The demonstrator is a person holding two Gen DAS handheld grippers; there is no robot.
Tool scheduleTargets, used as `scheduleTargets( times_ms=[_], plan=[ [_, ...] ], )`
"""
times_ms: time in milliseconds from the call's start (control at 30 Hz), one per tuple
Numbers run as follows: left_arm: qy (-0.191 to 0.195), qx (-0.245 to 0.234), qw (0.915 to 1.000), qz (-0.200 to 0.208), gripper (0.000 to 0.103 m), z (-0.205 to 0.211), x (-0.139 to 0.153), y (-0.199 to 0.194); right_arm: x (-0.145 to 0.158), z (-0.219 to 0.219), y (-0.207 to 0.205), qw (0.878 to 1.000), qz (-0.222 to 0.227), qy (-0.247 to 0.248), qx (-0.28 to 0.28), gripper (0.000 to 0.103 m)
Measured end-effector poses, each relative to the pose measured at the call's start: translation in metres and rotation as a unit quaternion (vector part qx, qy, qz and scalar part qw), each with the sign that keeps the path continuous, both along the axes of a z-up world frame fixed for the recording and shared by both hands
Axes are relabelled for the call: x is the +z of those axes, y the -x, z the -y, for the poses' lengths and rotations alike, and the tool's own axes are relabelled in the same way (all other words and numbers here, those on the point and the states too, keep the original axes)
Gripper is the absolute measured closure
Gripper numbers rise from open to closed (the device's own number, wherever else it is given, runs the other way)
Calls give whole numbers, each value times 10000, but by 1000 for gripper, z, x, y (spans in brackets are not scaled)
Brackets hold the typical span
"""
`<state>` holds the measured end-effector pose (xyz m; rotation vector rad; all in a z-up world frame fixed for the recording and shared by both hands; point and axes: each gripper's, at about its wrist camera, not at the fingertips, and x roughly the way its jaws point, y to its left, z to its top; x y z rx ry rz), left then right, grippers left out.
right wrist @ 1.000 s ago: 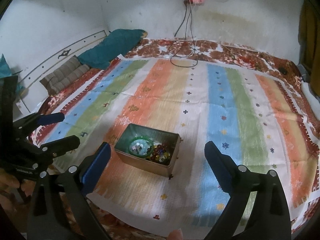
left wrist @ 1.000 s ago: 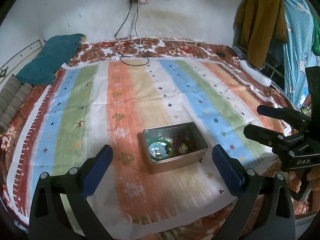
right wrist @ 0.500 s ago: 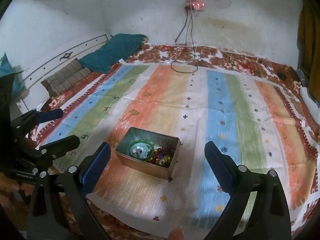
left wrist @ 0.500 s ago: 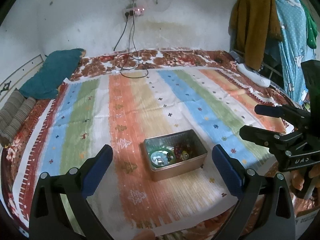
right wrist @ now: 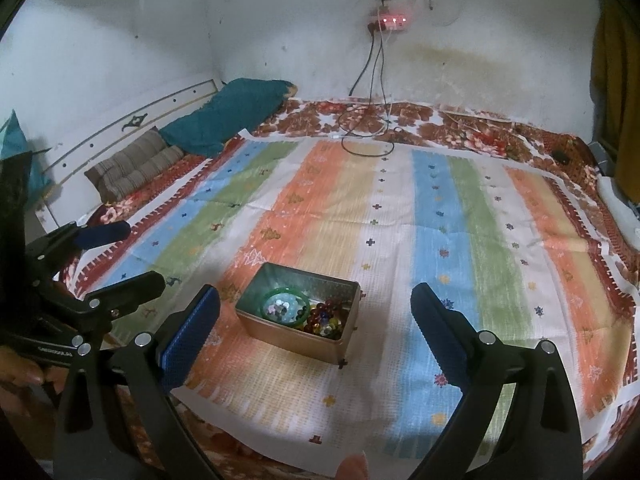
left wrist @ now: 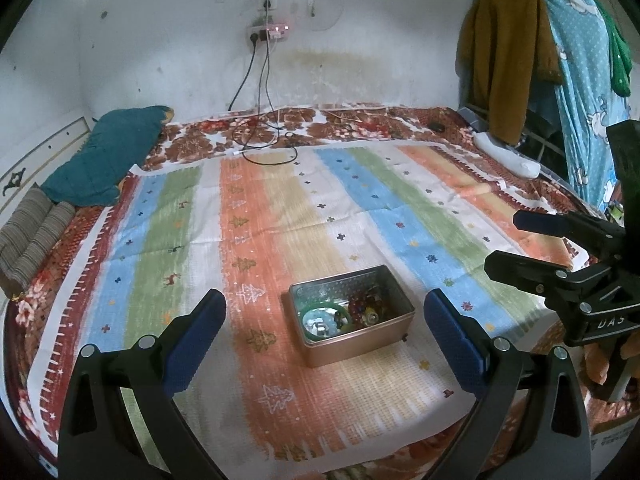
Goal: Organize jewelry
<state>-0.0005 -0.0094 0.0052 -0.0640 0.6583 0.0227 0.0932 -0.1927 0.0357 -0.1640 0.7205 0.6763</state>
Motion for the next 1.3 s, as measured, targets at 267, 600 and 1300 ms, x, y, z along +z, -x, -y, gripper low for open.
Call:
scheduleTargets(
  times_ms=[267,600,1300],
  plan=[
    [-59,30,10000,-28,6,-1,0,-1,0,0,0,10000,-12,14,8,6],
    [-80,-7,10000,-58,6,1,-1,-1,-1,1,1,10000,-23,-14,4,6],
    [-70,-36,10000,-21,6,3,-2,1,-1,0,1,10000,-24,-15,-3,6]
  ],
)
